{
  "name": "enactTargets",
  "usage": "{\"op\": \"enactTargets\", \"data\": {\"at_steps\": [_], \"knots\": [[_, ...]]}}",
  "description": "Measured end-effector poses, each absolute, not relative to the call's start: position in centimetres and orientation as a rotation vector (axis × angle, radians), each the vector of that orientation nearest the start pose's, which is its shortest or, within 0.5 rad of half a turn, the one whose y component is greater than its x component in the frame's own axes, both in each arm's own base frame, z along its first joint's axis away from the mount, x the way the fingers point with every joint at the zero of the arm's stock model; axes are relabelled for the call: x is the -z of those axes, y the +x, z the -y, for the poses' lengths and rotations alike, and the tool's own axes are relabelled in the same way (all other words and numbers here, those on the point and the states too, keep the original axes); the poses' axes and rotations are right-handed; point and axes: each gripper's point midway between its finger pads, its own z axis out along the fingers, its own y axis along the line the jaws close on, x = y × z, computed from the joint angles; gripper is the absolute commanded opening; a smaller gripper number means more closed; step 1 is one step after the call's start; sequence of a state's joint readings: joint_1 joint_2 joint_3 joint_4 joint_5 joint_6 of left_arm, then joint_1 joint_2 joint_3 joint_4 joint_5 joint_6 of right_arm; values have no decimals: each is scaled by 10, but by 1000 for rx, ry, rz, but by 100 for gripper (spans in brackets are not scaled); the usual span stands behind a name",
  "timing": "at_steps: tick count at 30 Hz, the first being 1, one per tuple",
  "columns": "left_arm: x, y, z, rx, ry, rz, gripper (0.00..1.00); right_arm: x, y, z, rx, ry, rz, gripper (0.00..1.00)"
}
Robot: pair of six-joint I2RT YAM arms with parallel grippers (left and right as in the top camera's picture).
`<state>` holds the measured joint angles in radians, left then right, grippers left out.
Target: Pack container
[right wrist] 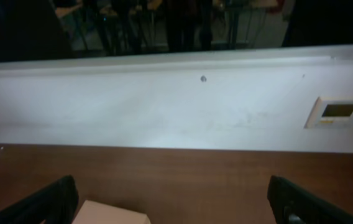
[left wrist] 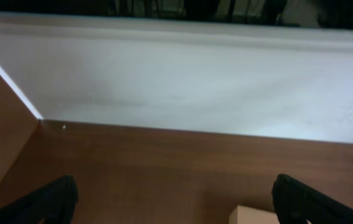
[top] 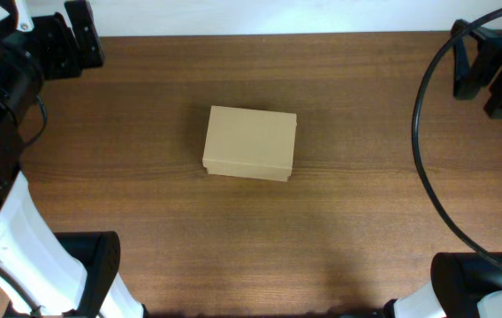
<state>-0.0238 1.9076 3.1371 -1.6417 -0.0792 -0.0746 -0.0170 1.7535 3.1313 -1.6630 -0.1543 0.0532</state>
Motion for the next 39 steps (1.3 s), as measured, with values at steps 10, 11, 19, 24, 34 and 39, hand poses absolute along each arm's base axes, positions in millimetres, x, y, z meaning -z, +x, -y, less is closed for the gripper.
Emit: {"op": "enactTargets", "data": {"at_steps": [10,11,19,24,34,39], "knots": [[-506,353,-5,-18,-101,-2022,100,-550,288,-22,-170,-39,-1884,99],[-506,353,-5,-18,-101,-2022,100,-550,288,-22,-170,-40,-1884,99],[-506,353,-5,-18,-101,-2022,100,-550,288,-22,-170,-40,-1884,99],[-506,353,-5,-18,-101,-2022,100,-550,288,-21,-170,-39,-1884,99],[-506,353,-5,-18,-101,-2022,100,-550,288,-21,-171,-37,-1882,99],[-506,353,-5,-18,-101,-2022,100,-561,283,-22,-201,2,-1849,99]]}}
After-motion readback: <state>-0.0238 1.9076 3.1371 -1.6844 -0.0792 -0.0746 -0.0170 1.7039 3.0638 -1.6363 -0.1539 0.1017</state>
